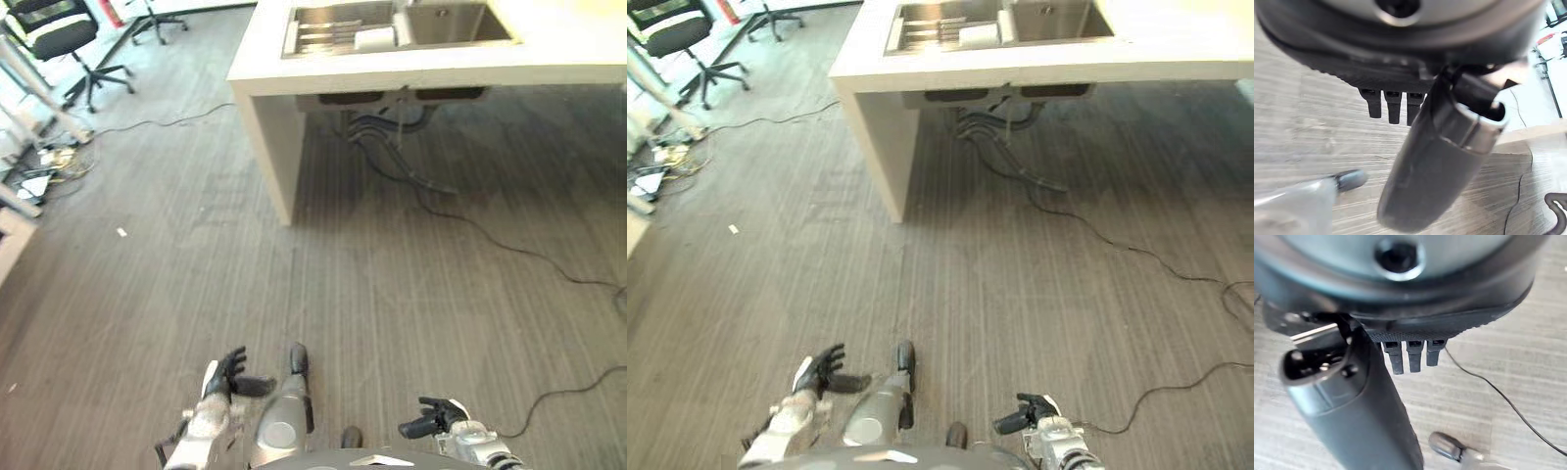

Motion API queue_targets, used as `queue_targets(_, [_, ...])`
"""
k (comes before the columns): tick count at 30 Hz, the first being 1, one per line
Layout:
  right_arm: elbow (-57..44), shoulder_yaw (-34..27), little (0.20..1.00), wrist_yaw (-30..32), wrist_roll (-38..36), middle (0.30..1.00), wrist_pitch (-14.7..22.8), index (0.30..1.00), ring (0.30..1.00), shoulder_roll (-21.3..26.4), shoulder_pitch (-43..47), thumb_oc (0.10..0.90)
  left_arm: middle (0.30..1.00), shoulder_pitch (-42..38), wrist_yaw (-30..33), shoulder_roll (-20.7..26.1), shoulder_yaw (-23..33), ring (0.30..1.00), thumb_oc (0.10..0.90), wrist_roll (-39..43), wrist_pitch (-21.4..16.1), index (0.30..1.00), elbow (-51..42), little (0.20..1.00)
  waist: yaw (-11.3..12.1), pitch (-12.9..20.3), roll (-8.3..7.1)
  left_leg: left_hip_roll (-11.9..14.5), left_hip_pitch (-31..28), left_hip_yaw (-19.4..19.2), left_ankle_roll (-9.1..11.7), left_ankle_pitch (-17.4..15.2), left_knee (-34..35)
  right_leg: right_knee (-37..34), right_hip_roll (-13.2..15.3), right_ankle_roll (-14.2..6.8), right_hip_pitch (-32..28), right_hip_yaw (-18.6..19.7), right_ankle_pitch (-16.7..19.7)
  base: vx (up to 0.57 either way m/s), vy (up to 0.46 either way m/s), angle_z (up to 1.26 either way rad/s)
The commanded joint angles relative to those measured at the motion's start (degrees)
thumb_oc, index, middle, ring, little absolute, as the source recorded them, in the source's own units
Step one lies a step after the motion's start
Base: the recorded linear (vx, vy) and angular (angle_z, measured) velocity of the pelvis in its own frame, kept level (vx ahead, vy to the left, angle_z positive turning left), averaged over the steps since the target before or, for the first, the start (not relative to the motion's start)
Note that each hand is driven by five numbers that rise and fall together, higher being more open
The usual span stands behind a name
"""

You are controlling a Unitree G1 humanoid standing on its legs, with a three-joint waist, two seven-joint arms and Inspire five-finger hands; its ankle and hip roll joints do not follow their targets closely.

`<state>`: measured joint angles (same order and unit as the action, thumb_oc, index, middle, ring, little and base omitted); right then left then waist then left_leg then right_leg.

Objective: Place the dishes in the dishwasher.

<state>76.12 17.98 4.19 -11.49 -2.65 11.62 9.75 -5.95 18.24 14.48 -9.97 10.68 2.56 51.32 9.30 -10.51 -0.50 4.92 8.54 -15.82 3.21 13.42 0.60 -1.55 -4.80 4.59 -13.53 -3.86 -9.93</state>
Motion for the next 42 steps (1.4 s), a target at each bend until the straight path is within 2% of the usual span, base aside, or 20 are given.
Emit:
queue_targets(1, [-7.48,-1.25,0.900,1.21,-0.03,0.900,4.26,0.900,0.900,1.00,2.64,0.800,0.900,-6.45,8.59,4.79,0.18,0.900,0.800,-2.39,-9.34,0.900,-12.56,0.900,-0.90,3.08,-2.21,-1.30,0.23,-0.72,0.14,0.06,2.91,16.27,8.86,-15.23,-1.47,-4.45,7.81,0.49,0.130,-0.70])
queue_targets(3, [-7.82,-1.65,0.900,1.36,0.20,0.900,4.88,0.900,0.900,0.69,2.44,0.800,0.900,-9.14,10.31,6.86,-0.23,0.900,0.800,-3.98,-11.00,0.900,-18.68,0.900,-1.78,3.50,-2.36,-2.00,-2.07,-1.56,-1.45,-2.73,2.92,26.28,9.30,-18.33,2.46,-3.75,16.53,0.34,0.123,-0.04])
queue_targets(4, [-8.71,-1.99,0.900,1.44,0.37,0.900,5.17,0.900,0.900,0.75,2.09,0.800,0.900,-9.79,10.97,7.91,0.08,0.900,0.800,-5.09,-11.07,0.900,-22.67,0.900,-2.83,3.21,-1.87,-2.07,-4.00,-1.58,-2.09,-4.18,3.02,32.08,9.92,-19.34,5.01,-4.50,18.75,0.22,0.101,-0.09])
queue_targets(5, [-8.72,-1.97,0.900,1.45,0.37,0.900,5.15,0.900,0.900,0.78,2.09,0.800,0.900,-9.74,10.97,7.89,0.14,0.900,0.800,-5.11,-10.99,0.900,-22.78,0.900,-2.63,3.42,-1.55,-1.66,-3.79,-1.72,-2.04,-4.06,3.05,31.84,9.54,-19.28,5.27,-4.29,19.13,0.32,0.162,-0.16])
queue_targets(6, [-10.95,-2.59,0.900,1.73,0.69,0.900,5.29,0.900,0.900,1.00,1.78,0.800,0.900,-10.12,12.46,8.70,1.59,0.900,0.800,-6.04,-11.11,0.900,-30.81,0.900,-4.90,1.85,0.20,-0.88,-7.54,-1.32,-2.92,-5.52,3.48,42.84,9.73,-19.59,10.44,-5.63,20.07,0.32,0.166,0.03])
queue_targets(8, [-13.35,-3.19,0.900,2.43,1.32,0.900,5.27,0.900,0.900,1.49,1.21,0.800,0.900,-11.29,13.19,8.89,2.30,0.900,0.800,-7.86,-11.00,0.900,-37.57,0.900,-7.03,0.63,2.18,0.05,-10.66,-0.82,-3.47,-6.94,4.40,49.21,10.37,-19.15,17.27,-6.81,19.12,0.36,0.165,0.10])
queue_targets(11, [-14.73,-4.90,0.900,3.48,0.01,0.900,5.64,0.900,0.900,1.87,1.07,0.800,0.900,-13.07,13.37,10.32,2.36,0.900,0.800,-11.38,-10.48,0.900,-41.15,0.900,-9.27,-0.19,2.94,0.28,-12.18,-0.36,-2.73,-8.12,4.40,45.81,11.99,-18.06,22.07,-6.94,16.48,0.26,0.016,0.17])
queue_targets(15, [-14.80,-5.21,0.900,2.53,-1.21,0.900,5.50,0.900,0.900,2.98,0.93,0.800,0.900,-15.11,11.45,10.62,1.83,0.900,0.800,-13.03,-11.36,0.900,-45.40,0.900,-12.26,0.51,1.57,-1.10,-15.55,1.23,-0.15,-11.23,4.40,18.59,14.60,-15.61,22.52,-5.49,13.42,0.43,-0.181,0.46])
queue_targets(16, [-14.15,-4.83,0.900,1.99,-0.88,0.900,5.26,0.900,0.900,2.79,-0.25,0.800,0.900,-15.37,10.98,10.48,0.99,0.900,0.800,-13.41,-11.46,0.900,-45.86,0.900,-13.85,1.05,1.00,-1.18,-16.80,2.93,0.80,-12.82,4.40,7.93,14.33,-15.84,22.03,-1.79,14.02,0.58,-0.353,0.80])
queue_targets(17, [-13.14,-4.68,0.900,1.26,-1.36,0.900,4.82,0.900,0.900,2.45,-2.40,0.800,0.900,-16.65,10.15,10.29,0.01,0.900,0.800,-13.46,-11.64,0.900,-45.98,0.900,-15.07,1.76,0.27,-0.53,-17.78,3.95,2.06,-13.54,4.40,4.08,14.92,-17.13,22.24,1.19,16.48,0.49,-0.344,0.72])
queue_targets(22, [-9.63,-3.02,0.900,-0.73,-0.53,0.900,4.16,0.900,0.900,1.51,-5.39,0.800,0.900,-17.36,10.16,10.82,1.01,0.900,0.800,-16.17,-11.46,0.900,-44.89,0.900,-14.22,4.95,0.78,0.58,-19.72,5.95,3.75,-12.60,3.77,-1.48,14.32,-16.27,16.05,-0.92,17.27,0.29,-0.229,0.52])
queue_targets(25, [-9.31,-1.52,0.900,-1.12,0.56,0.900,4.08,0.900,0.900,1.74,-5.06,0.800,0.900,-17.00,10.60,10.59,2.18,0.900,0.800,-15.35,-11.76,0.900,-44.59,0.900,-14.09,4.42,0.95,1.42,-17.35,8.15,4.94,-12.58,-4.71,-2.59,14.00,-14.94,12.89,-2.50,16.33,0.14,-0.228,0.19])
queue_targets(27, [-9.47,-1.40,0.900,-0.77,-0.14,0.900,4.54,0.900,0.900,3.04,-3.69,0.800,0.900,-17.26,11.33,10.97,3.25,0.900,0.800,-15.58,-11.69,0.900,-44.76,0.900,-12.91,2.42,-0.28,2.78,-10.56,6.37,7.66,-8.52,-21.57,-3.45,14.59,-12.72,10.01,-4.38,14.51,0.09,-0.296,0.20])
queue_targets(29, [-8.81,-2.10,0.900,-0.14,-0.64,0.900,4.45,0.900,0.900,4.03,-2.84,0.800,0.900,-17.22,12.25,11.79,4.10,0.900,0.800,-16.37,-11.65,0.900,-45.31,0.900,-12.02,1.55,-0.48,4.00,-7.31,5.54,8.19,-6.95,-24.86,-3.45,14.41,-11.95,8.29,-5.44,13.00,0.08,-0.143,0.30])
queue_targets(32, [-8.02,-2.81,0.900,0.34,-1.27,0.900,4.43,0.900,0.900,4.62,-1.97,0.800,0.900,-18.07,12.67,12.22,3.99,0.900,0.800,-16.78,-11.43,0.900,-44.65,0.900,-11.84,1.83,-0.14,5.64,-6.51,1.03,7.34,-7.12,-17.69,-3.45,14.26,-12.27,7.14,-6.38,12.20,0.14,-0.017,0.19])
queue_targets(33, [-8.85,-2.77,0.900,0.09,-0.56,0.900,4.62,0.900,0.900,5.40,-2.88,0.800,0.900,-18.29,11.92,14.22,3.14,0.900,0.800,-19.76,-11.30,0.900,-43.82,0.900,-12.37,2.84,1.16,5.88,-9.29,-1.98,6.48,-7.12,-7.07,-3.45,13.36,-13.16,6.52,-7.13,11.46,0.24,0.072,0.30])
queue_targets(34, [-8.99,-2.67,0.900,0.01,-0.14,0.900,4.81,0.900,0.900,5.59,-3.03,0.800,0.900,-18.70,11.61,16.06,2.12,0.900,0.800,-21.90,-10.31,0.900,-42.78,0.900,-12.42,2.72,1.98,6.22,-9.66,-0.24,7.07,-4.32,-6.34,-3.37,12.99,-13.12,6.34,-7.15,11.25,0.18,0.079,0.21])
queue_targets(35, [-8.99,-2.67,0.900,0.01,-0.14,0.900,4.81,0.900,0.900,5.59,-3.03,0.800,0.900,-18.70,11.61,16.06,2.12,0.900,0.800,-21.90,-10.31,0.900,-42.78,0.900,-12.42,2.72,1.98,6.22,-9.66,-0.24,7.07,-4.32,-6.34,-3.37,12.99,-13.12,6.34,-7.15,11.25,0.11,0.035,-0.18])
queue_targets(37, [-9.62,-3.47,0.900,-0.22,-0.64,0.900,5.44,0.900,0.900,5.10,-2.49,0.800,0.900,-16.10,10.37,19.32,3.23,0.900,0.800,-23.14,-10.58,0.900,-43.41,0.900,-12.88,4.15,2.27,4.73,-13.79,0.57,6.16,-7.23,-0.22,-2.85,13.06,-13.24,6.38,-7.61,11.57,0.14,0.012,-0.49])
queue_targets(42, [-10.09,-3.10,0.900,-1.05,-0.40,0.900,5.58,0.900,0.900,3.85,-3.60,0.800,0.900,-15.90,8.82,22.21,1.65,0.900,0.800,-26.13,-10.74,0.900,-44.54,0.900,-13.39,5.78,2.22,4.45,-16.91,-0.41,6.08,-7.57,4.40,-2.83,12.68,-13.35,5.65,-8.31,11.22,0.07,0.018,0.03])
